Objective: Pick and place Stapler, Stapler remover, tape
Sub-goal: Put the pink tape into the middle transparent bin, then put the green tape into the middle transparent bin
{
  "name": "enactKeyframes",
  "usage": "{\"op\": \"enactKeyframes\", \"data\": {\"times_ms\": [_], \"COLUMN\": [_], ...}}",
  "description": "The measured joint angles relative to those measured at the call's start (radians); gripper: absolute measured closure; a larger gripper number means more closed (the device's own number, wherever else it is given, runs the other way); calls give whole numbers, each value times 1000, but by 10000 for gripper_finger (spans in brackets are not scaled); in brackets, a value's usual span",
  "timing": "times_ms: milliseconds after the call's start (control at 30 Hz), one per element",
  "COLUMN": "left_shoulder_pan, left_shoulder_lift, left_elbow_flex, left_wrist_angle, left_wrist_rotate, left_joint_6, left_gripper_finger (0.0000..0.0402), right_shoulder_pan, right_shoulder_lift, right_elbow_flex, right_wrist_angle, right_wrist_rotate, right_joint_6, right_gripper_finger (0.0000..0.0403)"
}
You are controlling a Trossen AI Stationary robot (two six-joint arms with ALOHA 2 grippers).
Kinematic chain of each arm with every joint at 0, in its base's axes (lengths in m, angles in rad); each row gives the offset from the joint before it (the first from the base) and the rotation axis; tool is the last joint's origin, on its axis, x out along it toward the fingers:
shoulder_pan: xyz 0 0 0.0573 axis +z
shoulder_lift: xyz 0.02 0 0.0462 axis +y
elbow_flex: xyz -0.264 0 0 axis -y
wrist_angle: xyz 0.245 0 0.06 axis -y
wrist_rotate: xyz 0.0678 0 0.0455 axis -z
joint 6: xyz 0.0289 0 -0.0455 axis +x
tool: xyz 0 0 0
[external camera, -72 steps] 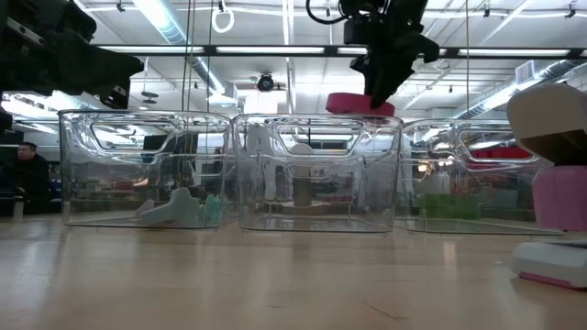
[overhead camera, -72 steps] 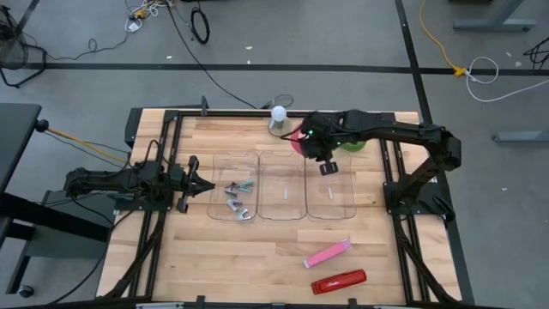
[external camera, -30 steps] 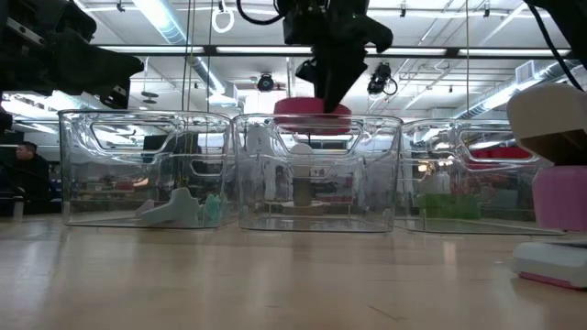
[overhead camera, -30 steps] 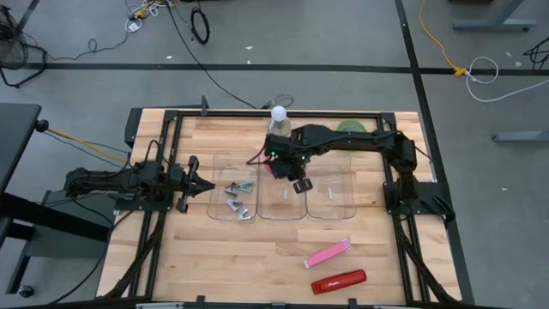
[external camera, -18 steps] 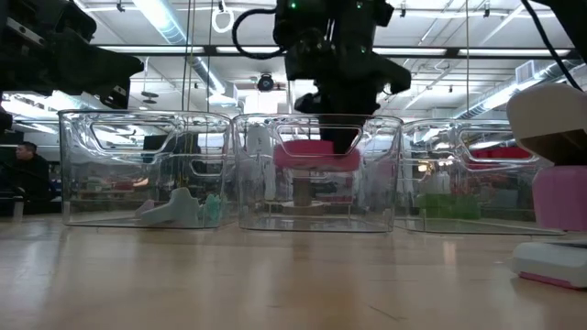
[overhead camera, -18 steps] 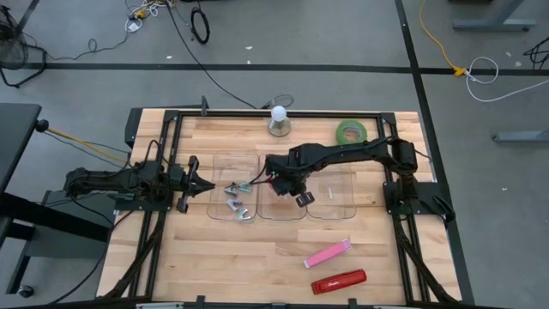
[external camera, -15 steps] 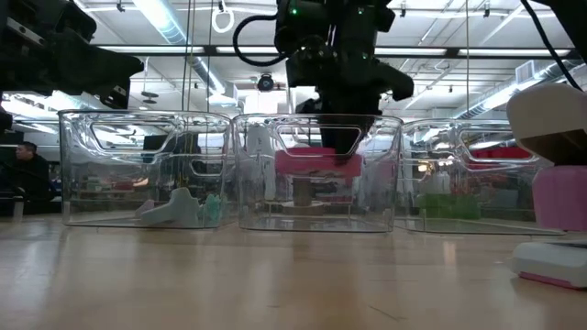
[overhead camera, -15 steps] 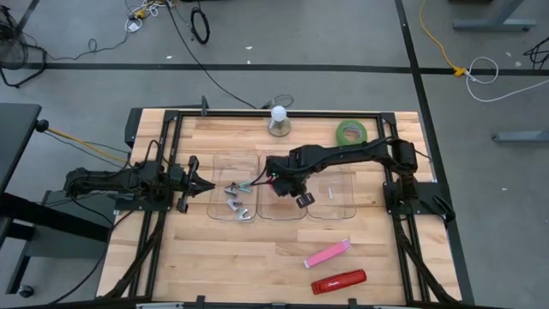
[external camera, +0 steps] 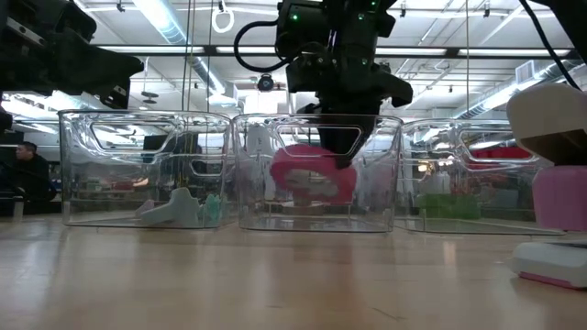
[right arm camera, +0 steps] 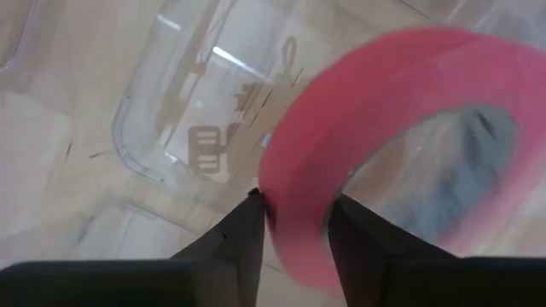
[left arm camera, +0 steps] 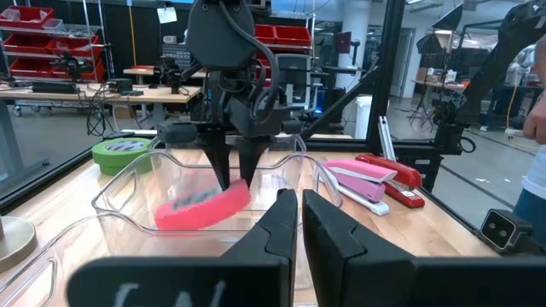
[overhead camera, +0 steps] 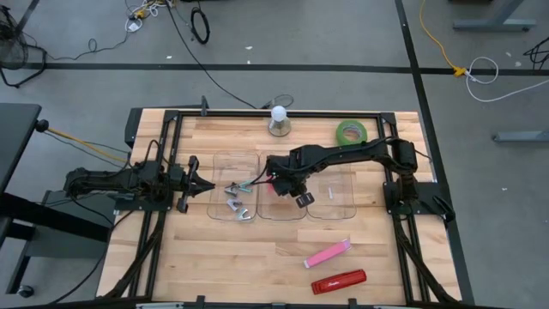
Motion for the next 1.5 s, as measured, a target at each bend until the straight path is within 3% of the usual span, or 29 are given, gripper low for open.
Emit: {"op": "enactKeyframes", "data": {"times_ms": [333, 533, 900, 1500], "left_shoulder_pan": [0, 0, 0, 0], "left_shoulder_lift": [0, 0, 0, 0], "left_elbow_flex": [0, 0, 0, 0], "left_wrist_angle": [0, 0, 0, 0], "left_wrist_rotate": [0, 0, 0, 0], "left_joint_6": [0, 0, 0, 0], "left_gripper_finger": [376, 376, 376, 376], "right_shoulder_pan": [0, -1, -23, -173], "right_shoulder_lift": [0, 0, -91, -220], "right_elbow_flex": [0, 0, 0, 1], "right_wrist_angle": [24, 27, 41, 28], "right_wrist_rotate": [0, 0, 0, 60], "right_joint_6": [27, 29, 43, 177], "right_gripper_finger": [194, 164, 162, 163]}}
